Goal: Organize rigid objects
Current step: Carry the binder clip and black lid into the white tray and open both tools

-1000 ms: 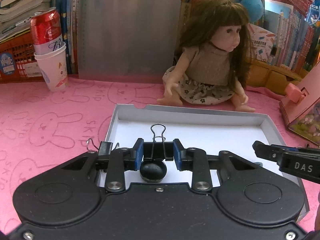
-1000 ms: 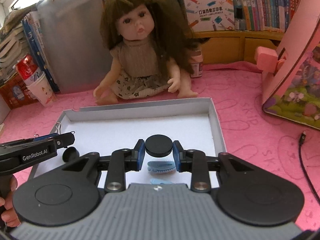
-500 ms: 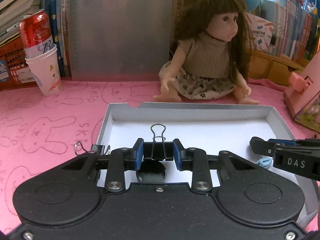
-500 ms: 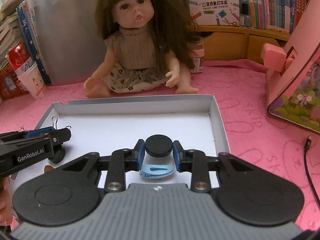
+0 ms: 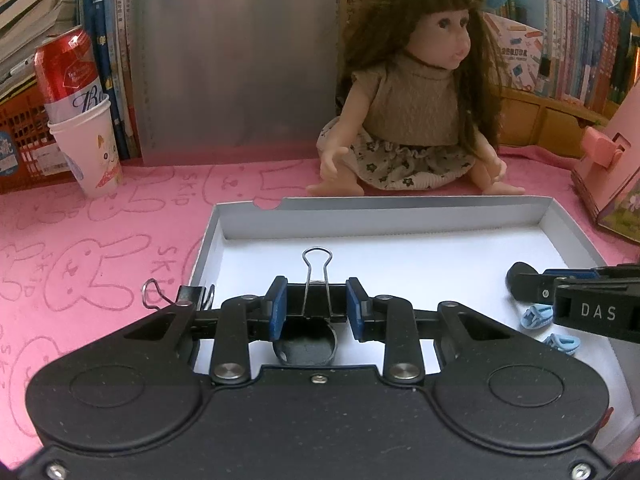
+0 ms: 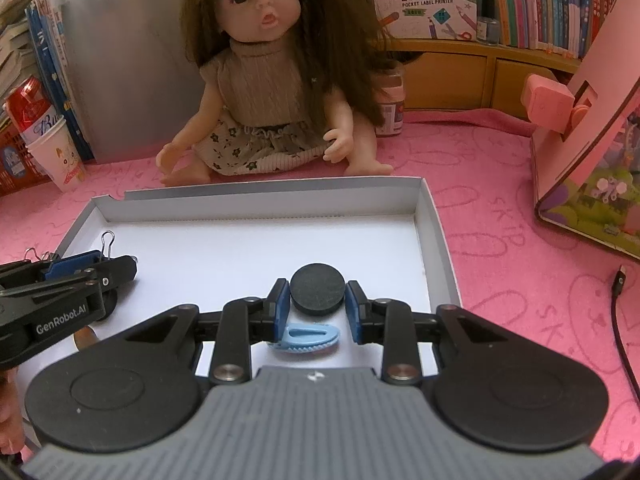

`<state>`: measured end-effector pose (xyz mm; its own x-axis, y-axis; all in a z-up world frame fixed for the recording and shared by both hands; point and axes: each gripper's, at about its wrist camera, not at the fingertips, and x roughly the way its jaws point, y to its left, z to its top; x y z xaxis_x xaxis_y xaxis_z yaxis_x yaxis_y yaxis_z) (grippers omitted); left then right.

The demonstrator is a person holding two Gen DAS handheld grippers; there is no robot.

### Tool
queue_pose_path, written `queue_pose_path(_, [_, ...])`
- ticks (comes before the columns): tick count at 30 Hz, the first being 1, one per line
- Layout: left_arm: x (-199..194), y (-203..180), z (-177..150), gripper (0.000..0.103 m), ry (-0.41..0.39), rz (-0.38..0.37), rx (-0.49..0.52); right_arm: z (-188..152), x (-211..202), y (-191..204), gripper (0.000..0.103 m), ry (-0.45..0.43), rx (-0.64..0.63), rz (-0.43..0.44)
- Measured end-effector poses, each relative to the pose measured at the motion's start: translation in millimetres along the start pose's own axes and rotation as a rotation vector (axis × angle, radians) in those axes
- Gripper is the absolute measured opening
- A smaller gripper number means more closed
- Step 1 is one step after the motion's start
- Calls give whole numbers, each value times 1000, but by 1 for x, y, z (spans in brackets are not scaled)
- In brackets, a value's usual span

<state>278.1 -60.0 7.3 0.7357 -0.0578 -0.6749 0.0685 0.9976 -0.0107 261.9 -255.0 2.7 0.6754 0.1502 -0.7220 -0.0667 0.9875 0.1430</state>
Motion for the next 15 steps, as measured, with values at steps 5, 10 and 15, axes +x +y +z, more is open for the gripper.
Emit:
queue_pose_path(5, [0,1,0,29,1,-4,3,0,1,0,35,-1,-2,-1])
queue_pose_path(10, [0,3,1,30,24,-3,-17,-1,-2,-2,44,-13,17,22])
queue_pose_path(15, [-12,9,5,40,5,4,-28,2,-14,-6,59,-49,34,48])
